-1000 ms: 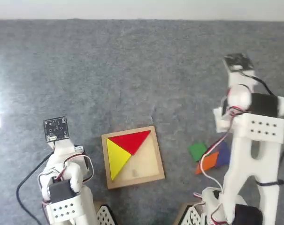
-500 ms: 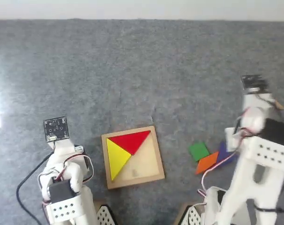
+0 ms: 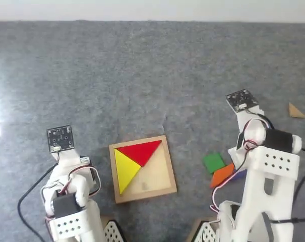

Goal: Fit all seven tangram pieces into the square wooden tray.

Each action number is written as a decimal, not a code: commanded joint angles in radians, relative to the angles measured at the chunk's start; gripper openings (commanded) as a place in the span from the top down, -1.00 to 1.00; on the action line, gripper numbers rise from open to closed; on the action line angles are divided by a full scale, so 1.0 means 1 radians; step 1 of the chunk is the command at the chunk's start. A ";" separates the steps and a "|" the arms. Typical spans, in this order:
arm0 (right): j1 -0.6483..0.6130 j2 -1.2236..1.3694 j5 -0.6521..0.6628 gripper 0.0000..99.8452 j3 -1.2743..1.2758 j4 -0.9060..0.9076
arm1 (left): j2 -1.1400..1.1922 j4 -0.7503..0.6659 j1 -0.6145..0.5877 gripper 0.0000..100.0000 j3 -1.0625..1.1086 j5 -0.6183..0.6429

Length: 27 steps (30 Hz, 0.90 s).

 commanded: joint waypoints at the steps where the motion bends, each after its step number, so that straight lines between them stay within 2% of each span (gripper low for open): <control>1: 0.035 -0.027 0.029 0.98 0.020 -0.015 | -0.017 0.008 -0.003 0.97 -0.007 -0.005; 27: 0.077 -0.027 0.031 0.98 0.063 -0.016 | -0.017 0.008 -0.003 0.97 -0.007 -0.005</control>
